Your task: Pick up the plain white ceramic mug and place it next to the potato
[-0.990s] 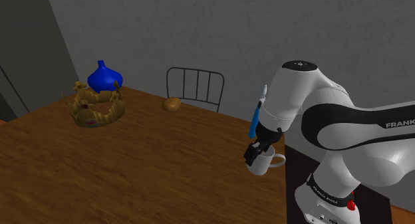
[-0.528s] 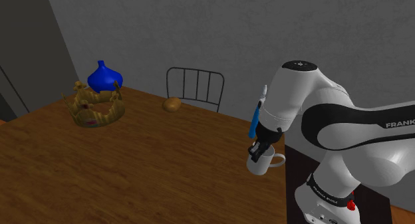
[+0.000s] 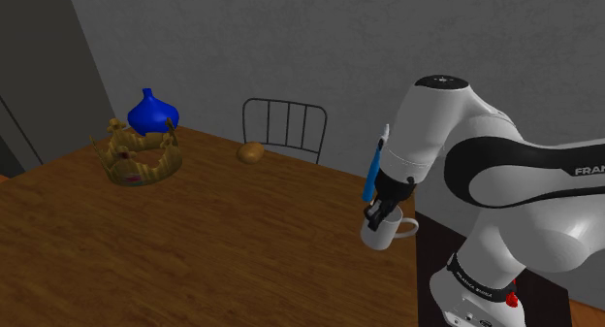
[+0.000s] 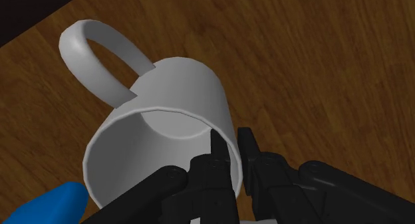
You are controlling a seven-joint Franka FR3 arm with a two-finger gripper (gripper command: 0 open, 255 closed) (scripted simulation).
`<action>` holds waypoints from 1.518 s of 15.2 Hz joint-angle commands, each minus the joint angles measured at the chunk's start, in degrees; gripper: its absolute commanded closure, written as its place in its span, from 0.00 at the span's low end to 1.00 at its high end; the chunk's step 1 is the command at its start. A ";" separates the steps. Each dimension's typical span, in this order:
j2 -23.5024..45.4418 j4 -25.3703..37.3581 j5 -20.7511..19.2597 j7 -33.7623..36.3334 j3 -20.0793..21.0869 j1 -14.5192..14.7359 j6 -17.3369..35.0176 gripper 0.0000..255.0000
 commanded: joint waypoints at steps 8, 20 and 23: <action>-2.68 5.77 -2.45 -0.03 -2.37 -1.07 -8.32 1.00; -3.10 14.65 -5.15 -0.16 -5.02 -2.52 -17.51 1.00; -2.82 17.05 -5.72 -0.17 -5.58 -2.85 -19.61 1.00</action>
